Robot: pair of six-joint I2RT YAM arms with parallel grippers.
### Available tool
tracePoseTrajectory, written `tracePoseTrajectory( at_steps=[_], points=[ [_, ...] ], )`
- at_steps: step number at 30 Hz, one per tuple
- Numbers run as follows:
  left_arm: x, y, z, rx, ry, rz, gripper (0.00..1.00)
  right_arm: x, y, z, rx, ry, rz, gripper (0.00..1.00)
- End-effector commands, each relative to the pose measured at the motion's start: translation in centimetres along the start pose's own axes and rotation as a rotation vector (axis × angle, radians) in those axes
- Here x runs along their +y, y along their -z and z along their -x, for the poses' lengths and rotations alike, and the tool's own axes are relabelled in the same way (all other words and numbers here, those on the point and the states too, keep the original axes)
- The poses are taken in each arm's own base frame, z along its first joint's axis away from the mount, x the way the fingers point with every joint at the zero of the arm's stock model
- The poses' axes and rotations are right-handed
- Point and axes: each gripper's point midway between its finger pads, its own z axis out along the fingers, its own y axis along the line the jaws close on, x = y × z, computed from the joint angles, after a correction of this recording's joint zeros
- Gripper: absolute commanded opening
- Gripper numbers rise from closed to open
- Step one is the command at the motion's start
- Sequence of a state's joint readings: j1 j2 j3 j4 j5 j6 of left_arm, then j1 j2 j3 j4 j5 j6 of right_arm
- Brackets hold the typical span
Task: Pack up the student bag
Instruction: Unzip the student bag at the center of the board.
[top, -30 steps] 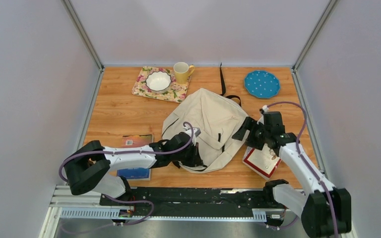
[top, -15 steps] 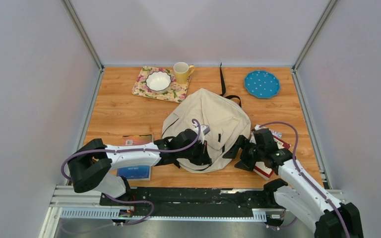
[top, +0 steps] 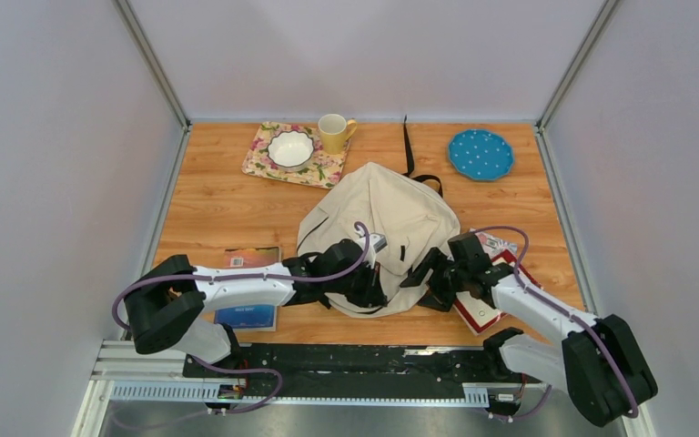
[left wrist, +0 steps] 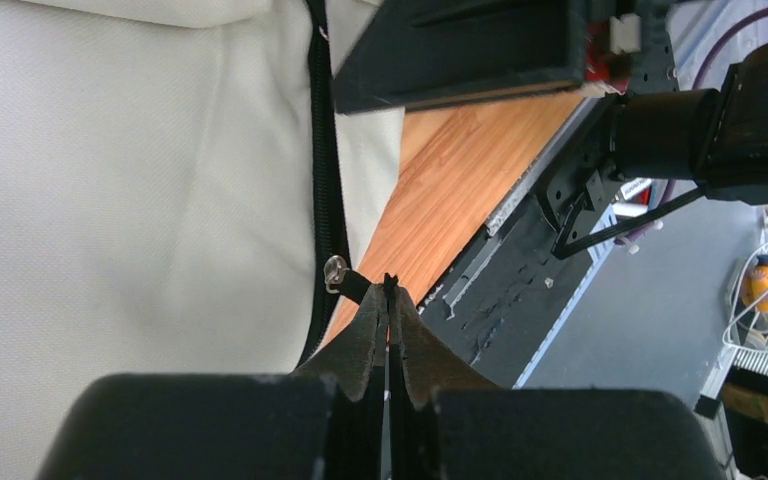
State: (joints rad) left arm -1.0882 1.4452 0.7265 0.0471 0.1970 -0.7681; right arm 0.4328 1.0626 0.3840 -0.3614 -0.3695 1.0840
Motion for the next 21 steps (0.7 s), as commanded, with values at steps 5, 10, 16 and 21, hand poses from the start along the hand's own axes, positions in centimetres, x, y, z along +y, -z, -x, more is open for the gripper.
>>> tracePoseTrajectory(
  at_steps=[5, 10, 16, 21],
  points=[
    [-2.7, 0.8, 0.4, -0.018, -0.099, -0.111, 0.0, 1.0, -1.5, 2.7, -0.087, 0.094, -0.009, 0.4],
    [-1.7, 1.1, 0.0, -0.016, -0.1, -0.071, 0.0, 1.7, -0.1, 4.7, -0.179, 0.205, -0.052, 0.05],
    [2.0, 2.5, -1.6, -0.006, -0.114, 0.073, 0.0, 4.4, 2.2, 7.1, -0.286, 0.323, -0.032, 0.0],
    [6.3, 4.6, -2.8, -0.037, -0.084, 0.259, 0.0, 4.0, 2.6, 9.1, -0.311, 0.363, -0.093, 0.0]
  ],
)
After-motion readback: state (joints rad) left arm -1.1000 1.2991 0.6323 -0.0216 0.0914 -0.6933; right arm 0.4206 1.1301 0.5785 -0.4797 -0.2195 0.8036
